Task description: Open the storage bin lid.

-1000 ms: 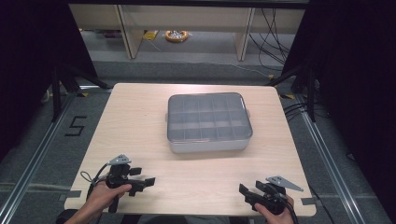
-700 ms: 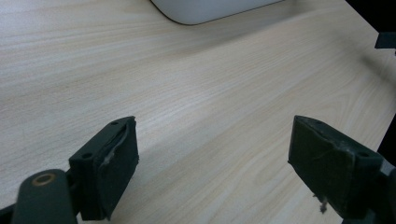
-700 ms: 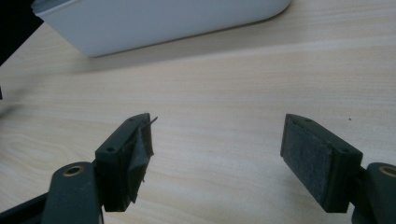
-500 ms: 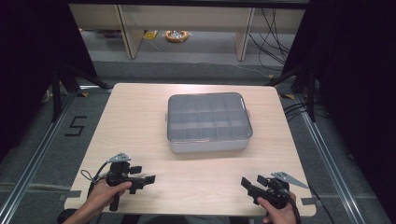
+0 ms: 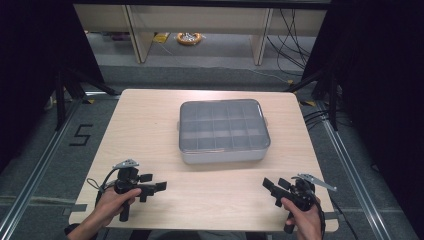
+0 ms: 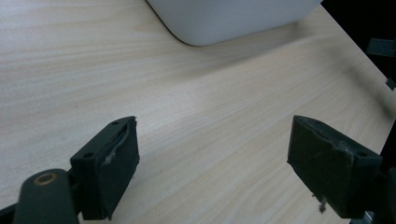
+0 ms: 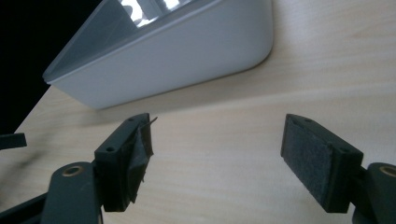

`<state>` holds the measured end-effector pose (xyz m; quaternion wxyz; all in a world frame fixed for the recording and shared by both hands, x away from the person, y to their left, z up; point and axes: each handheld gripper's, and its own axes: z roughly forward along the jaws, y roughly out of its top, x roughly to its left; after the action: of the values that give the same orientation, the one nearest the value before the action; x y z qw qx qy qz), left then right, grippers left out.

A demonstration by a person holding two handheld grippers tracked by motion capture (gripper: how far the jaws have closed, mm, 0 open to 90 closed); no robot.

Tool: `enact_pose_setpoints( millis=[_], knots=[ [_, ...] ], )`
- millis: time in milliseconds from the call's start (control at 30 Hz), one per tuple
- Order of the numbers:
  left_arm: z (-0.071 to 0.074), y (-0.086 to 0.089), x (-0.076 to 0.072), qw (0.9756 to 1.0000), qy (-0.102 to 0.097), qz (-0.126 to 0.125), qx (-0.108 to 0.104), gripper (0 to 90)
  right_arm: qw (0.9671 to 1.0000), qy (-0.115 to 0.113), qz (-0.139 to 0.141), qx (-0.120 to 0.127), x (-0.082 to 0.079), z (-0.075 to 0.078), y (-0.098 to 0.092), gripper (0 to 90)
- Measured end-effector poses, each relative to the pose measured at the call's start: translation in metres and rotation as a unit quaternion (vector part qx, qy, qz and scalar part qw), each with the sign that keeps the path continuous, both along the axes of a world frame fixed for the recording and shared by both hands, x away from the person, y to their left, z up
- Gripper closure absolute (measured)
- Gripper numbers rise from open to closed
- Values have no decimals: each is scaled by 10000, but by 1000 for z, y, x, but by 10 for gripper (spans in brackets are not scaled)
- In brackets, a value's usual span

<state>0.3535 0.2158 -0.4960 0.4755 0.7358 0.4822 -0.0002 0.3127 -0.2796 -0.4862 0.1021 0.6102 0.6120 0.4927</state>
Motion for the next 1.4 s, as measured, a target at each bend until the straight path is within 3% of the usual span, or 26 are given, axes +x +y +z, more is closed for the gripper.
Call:
enact_pose_setpoints(
  millis=[33,67,100,167,333,400,433,533,567,600,667,800,967,1000,1100,1133,1233,1267,1300,1400],
  knots=[
    [1,-1,1,10000,-1,19,-29,165,9999,103,-6,53,2,4,0,261],
    [3,-1,3,10000,-29,-21,-20,165,10000,-33,11,-29,6,4,0,262],
    [4,-2,5,10000,-51,-6,-16,164,9996,124,-14,244,10,11,2,265],
    [6,-4,7,10000,-50,3,-12,164,10000,-62,-4,-10,17,12,-1,266],
    [10,-5,14,10000,-39,1,-67,168,9998,50,-99,144,27,21,-1,270],
    [12,-5,18,9999,-30,-4,-100,173,9998,-181,-22,-5,36,21,-5,272],
    [13,-5,20,9999,-42,-3,-116,175,9991,195,-224,294,34,28,-1,272],
    [18,-5,28,9997,-29,71,-233,196,9992,150,-256,258,47,32,-6,275],
    [21,-5,32,9996,-44,107,-255,204,9984,214,-308,422,51,35,-6,276],
    [23,-4,36,9995,-62,149,-276,215,9996,-48,-216,199,58,33,-12,279],
    [27,-4,46,9990,-106,249,-346,232,9993,-83,-300,211,69,36,-15,286],
    [35,-6,71,9975,-85,474,-516,278,9985,-20,-397,389,92,42,-20,308],
    [38,-10,97,9976,25,452,-531,332,9985,-55,-400,356,119,46,-27,341],
    [37,-12,102,9971,45,489,-586,348,9979,12,-416,499,123,47,-26,344],
    [37,-15,114,9972,79,544,-514,345,9978,32,-452,490,132,48,-27,357],
    [37,-17,123,9968,118,609,-508,347,9969,164,-508,573,142,48,-26,366],
    [37,-20,132,9963,128,642,-552,358,9968,285,-533,516,154,48,-23,383],
    [38,-22,135,9963,146,642,-554,362,9959,354,-539,632,157,48,-21,386],
    [38,-23,138,9964,141,622,-551,367,9973,201,-503,492,162,46,-21,391],
    [39,-27,146,9957,232,665,-595,376,9966,353,-520,539,171,46,-17,404]
  ],
)
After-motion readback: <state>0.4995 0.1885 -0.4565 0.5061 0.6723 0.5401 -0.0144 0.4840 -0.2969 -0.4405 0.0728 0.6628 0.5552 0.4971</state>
